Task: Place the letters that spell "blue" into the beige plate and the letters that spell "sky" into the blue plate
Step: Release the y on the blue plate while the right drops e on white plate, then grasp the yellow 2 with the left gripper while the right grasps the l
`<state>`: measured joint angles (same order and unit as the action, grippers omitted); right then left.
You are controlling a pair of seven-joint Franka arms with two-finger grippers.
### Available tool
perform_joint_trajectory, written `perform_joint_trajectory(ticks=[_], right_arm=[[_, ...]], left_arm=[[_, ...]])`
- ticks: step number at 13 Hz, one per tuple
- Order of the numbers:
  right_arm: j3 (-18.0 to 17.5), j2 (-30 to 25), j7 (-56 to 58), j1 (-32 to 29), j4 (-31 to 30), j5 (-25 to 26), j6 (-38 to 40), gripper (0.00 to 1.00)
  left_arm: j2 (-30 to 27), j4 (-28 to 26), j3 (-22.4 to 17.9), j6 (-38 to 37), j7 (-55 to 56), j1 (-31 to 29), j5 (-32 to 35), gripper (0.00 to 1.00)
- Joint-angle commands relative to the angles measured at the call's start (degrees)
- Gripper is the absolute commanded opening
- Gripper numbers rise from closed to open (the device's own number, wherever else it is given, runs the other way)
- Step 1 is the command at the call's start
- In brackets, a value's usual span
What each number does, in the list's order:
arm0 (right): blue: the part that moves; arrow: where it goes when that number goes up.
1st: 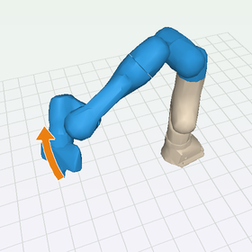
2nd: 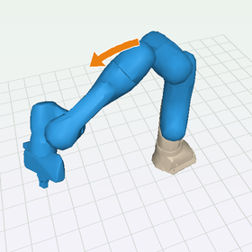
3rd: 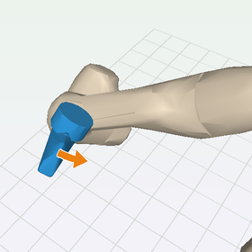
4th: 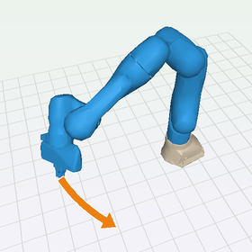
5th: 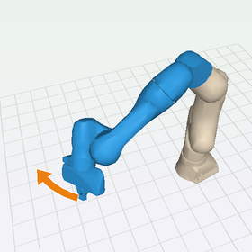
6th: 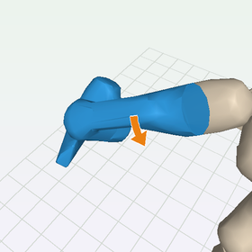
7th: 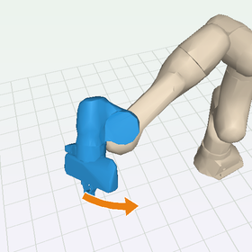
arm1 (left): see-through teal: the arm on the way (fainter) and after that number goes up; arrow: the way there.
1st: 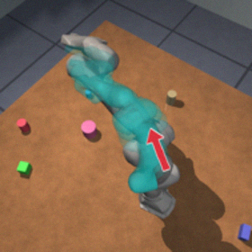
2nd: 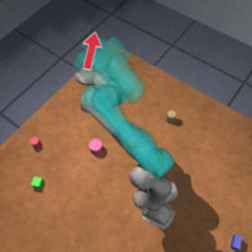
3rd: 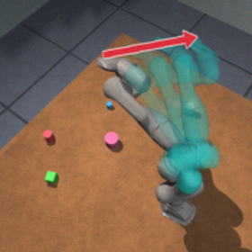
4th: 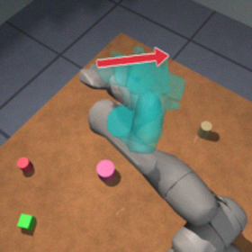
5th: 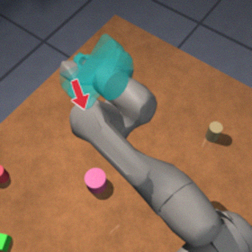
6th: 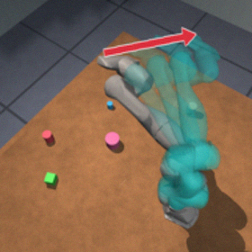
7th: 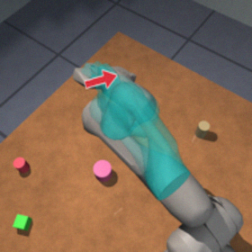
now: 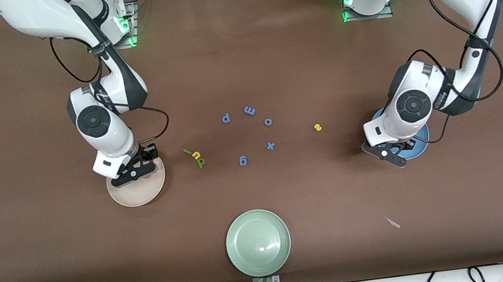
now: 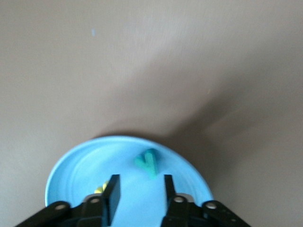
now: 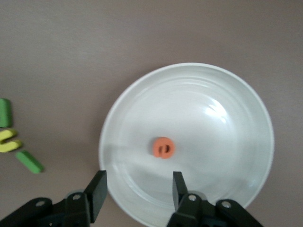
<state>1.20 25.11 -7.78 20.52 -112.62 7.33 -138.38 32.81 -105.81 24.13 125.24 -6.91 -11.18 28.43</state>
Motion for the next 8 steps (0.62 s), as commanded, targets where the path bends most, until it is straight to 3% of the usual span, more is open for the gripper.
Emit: perform_joint_trajectory(ticks=[1, 3, 6, 8], right_arm=[[-4.61, 0.64, -8.88, 0.13, 1.09, -0.65, 0.48, 0.64], [-7.77, 1.78, -14.87, 0.31, 0.92, -0.38, -0.13, 0.68], [-11.56, 3.89, -14.98, 0.57, -0.74, 0.84, -5.46, 0.68], [-12.01, 4.77, -11.67, 0.83, -3.12, 7.49, -11.45, 0.68]], left_arm=[[-0.64, -0.81, 0.83, -1.31, -0.39, -0.34, 0.75, 1.0], [-0.91, -0.63, 2.92, -1.4, 0.4, 0.01, 0.4, 1.0], [-0.47, -0.72, 6.44, -1.4, 10.73, 0.89, -4.86, 1.0], [-0.12, -0.98, 7.24, -1.31, 23.27, 3.77, -7.07, 1.0]])
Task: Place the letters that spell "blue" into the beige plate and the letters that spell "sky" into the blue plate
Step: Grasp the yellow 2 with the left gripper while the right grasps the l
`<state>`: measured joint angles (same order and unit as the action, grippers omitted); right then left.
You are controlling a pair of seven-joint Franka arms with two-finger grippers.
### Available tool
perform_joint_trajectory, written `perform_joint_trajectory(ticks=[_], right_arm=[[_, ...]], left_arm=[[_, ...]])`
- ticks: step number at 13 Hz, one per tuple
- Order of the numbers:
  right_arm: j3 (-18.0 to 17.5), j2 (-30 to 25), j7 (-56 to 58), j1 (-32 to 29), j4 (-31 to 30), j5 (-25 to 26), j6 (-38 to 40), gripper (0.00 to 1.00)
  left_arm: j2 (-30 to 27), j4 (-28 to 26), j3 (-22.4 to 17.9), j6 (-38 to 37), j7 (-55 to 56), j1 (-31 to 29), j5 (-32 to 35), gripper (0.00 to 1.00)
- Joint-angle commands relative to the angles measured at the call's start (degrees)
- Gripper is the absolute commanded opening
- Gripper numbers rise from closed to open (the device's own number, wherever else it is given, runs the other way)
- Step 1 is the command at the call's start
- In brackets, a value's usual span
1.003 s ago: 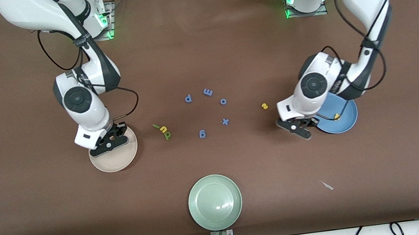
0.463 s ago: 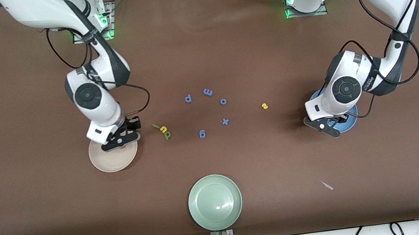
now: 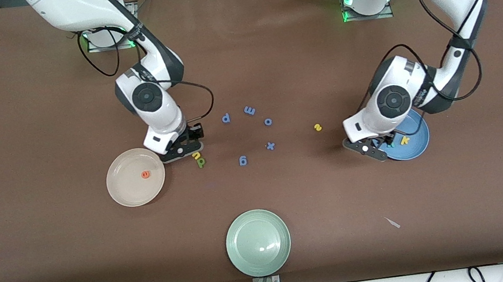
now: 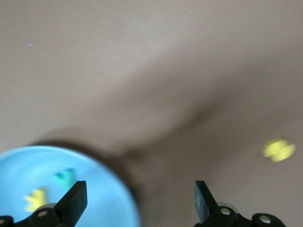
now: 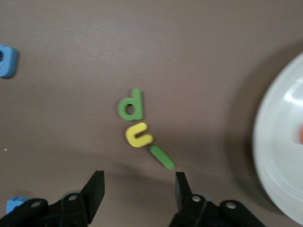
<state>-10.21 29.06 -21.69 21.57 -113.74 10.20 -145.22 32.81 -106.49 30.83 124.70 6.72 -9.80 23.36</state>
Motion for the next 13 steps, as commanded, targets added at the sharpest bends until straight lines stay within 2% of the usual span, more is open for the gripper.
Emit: perform_joint_trajectory(ticks=[1, 3, 5, 6, 9, 11, 13], right_arm=[[-0.6, 0.91, 8.27, -0.3, -2.1, 6.48, -4.9, 0.68], [-0.25, 0.47, 19.0, -0.39, -2.36, 6.23, -4.99, 0.68], [-0.16, 0.47, 21.77, -0.39, -2.54, 6.32, -5.08, 0.68], [-0.08, 0.64, 23.34, -0.39, -2.63, 6.32, -5.42, 0.68], [1.59, 1.34, 27.74, -0.92, -5.78, 6.23, -12.17, 0.68], [2.21, 1.7, 28.8, -1.01, -6.49, 6.32, -13.51, 0.68], [2.3, 1.7, 28.98, -1.01, -6.67, 6.23, -13.6, 0.67]], left_arm=[[0.14, -0.47, 0.46, -0.69, 17.72, 5.2, -2.0, 1.0], [2.94, -0.39, 0.37, 1.15, 36.43, 10.04, -1.04, 1.0], [5.58, -0.82, 0.19, 6.06, 49.22, 12.61, 2.72, 1.0], [6.03, -0.82, 0.28, 6.43, 52.49, 12.44, 5.01, 1.0], [5.86, -0.82, 0.45, 6.43, 53.49, 11.65, 5.38, 0.99], [5.68, -1.61, 0.46, 7.65, 56.1, 11.3, 5.29, 0.89], [5.51, -2.84, 0.46, 9.94, 59.81, 10.24, 5.38, 0.89]])
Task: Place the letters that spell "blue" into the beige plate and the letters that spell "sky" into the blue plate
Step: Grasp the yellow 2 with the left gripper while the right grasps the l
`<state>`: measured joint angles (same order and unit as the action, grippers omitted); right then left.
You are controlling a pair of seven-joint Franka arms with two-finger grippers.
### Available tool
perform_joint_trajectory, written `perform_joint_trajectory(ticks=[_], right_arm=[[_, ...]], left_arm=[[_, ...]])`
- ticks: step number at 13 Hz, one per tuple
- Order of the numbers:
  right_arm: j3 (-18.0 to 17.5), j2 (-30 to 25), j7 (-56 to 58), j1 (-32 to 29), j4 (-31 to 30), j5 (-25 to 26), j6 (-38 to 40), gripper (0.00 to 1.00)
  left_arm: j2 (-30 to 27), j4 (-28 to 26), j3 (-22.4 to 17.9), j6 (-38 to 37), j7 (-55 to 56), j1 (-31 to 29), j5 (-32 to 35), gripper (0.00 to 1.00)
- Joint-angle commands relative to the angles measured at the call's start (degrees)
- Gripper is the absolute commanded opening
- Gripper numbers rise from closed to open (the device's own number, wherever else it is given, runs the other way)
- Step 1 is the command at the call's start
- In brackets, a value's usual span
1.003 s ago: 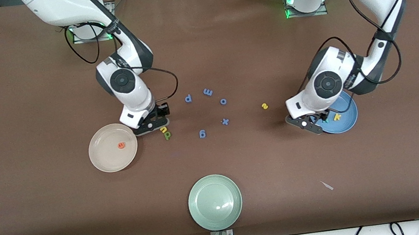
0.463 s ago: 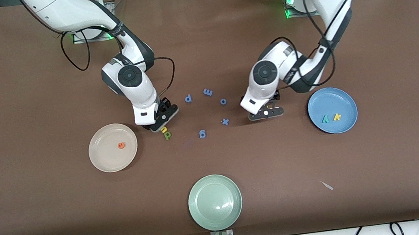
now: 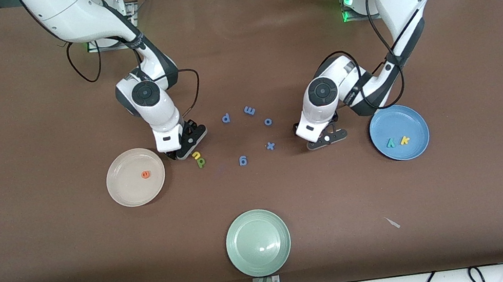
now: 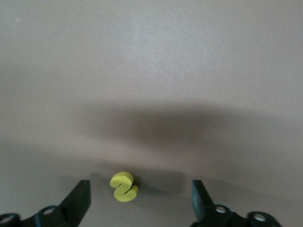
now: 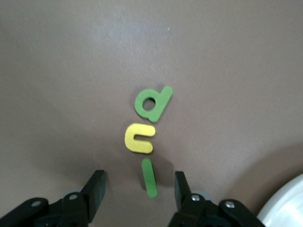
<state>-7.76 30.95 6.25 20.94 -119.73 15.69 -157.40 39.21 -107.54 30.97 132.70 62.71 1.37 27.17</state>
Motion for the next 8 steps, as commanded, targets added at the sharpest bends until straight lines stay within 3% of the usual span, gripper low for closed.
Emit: perform_joint_trajectory(ticks=[1, 2, 5, 6, 7, 8], right_arm=[[-0.15, -0.1, 1.05, -0.37, -0.68, 0.74, -1.42, 0.65], [-0.15, -0.01, 0.96, -0.37, -0.68, 0.66, -1.42, 0.6], [-0.15, 0.69, 0.87, -0.37, -0.59, 0.57, -2.73, 0.5], [-0.15, 0.78, 0.87, -0.37, -0.68, 0.48, -3.09, 0.46], [-0.07, 0.86, 0.87, -0.37, -0.68, -0.82, -3.09, 0.4], [-0.15, 0.78, 0.87, -0.37, -0.68, -2.06, -3.09, 0.32]], left_arm=[[-1.07, -2.58, 0.32, 2.91, 4.0, -1.36, 1.57, 0.89], [-1.24, -3.8, 0.32, 4.05, 4.0, -2.24, 1.57, 0.84], [-2.56, -5.57, 0.4, 4.68, 4.27, -2.86, 1.57, 0.81], [-2.65, -5.66, 0.4, 4.68, 4.27, -2.77, 1.48, 0.64], [-2.65, -5.57, 0.4, 4.68, 4.27, -2.77, 1.48, 0.39], [-2.65, -5.66, 0.4, 4.85, 4.27, -2.77, 1.48, 0.25]])
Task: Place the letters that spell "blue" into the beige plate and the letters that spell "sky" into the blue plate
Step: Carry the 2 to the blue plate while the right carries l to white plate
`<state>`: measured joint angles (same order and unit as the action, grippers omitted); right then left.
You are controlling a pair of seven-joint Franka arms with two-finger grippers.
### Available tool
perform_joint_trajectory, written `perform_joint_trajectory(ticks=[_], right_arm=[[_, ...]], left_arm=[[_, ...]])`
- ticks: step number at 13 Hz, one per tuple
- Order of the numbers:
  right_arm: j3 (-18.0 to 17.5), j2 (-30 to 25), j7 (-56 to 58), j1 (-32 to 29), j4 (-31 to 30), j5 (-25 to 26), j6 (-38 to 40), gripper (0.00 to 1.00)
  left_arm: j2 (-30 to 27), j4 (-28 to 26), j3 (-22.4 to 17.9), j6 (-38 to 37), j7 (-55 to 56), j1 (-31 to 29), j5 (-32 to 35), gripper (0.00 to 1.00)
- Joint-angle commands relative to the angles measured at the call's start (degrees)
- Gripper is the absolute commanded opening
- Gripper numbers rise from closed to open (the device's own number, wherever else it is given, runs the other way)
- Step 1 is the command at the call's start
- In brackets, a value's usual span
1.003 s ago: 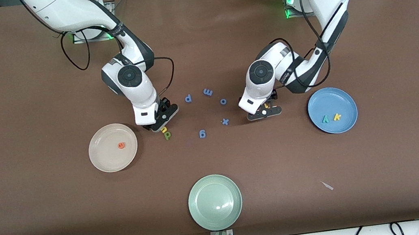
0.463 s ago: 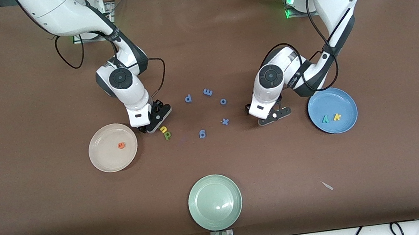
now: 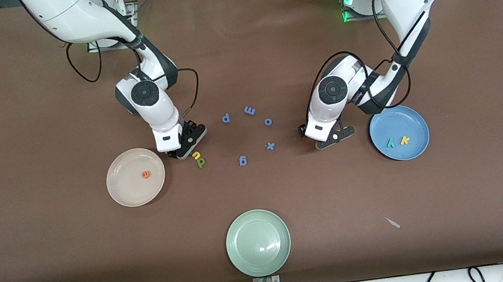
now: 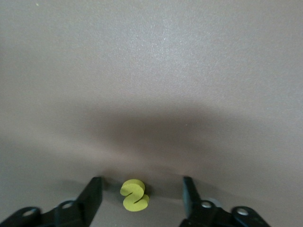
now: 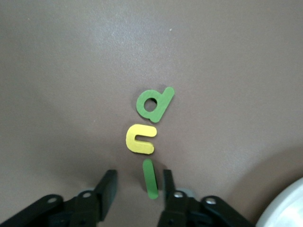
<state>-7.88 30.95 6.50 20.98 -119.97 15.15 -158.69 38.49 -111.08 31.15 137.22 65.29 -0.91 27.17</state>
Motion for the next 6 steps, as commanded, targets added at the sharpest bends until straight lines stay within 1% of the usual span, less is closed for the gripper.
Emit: perform_joint_trajectory(ticks=[1, 3, 4, 6], right_arm=[[-0.03, 0.77, 0.62, -0.42, -0.44, -2.31, -1.8, 0.27], [0.05, 0.51, 0.53, -0.42, -0.44, -2.49, -1.71, 0.22], [0.05, 0.42, 0.44, -0.42, -0.35, -2.5, -1.71, 0.16], [0.05, 0.25, 0.26, -0.42, -0.35, -2.5, -1.71, 0.13]], left_arm=[[-1.92, -2.12, 0.23, 0.33, 1.68, -0.5, 1.48, 0.15], [-1.92, -2.04, 0.23, 0.33, 1.68, -0.5, 1.48, 0.01], [-2.1, -1.95, 0.23, 0.33, 1.51, -0.5, 1.48, 0.0], [-4.72, -1.6, 0.14, -0.54, 0.46, -0.67, 1.57, 0.0]])
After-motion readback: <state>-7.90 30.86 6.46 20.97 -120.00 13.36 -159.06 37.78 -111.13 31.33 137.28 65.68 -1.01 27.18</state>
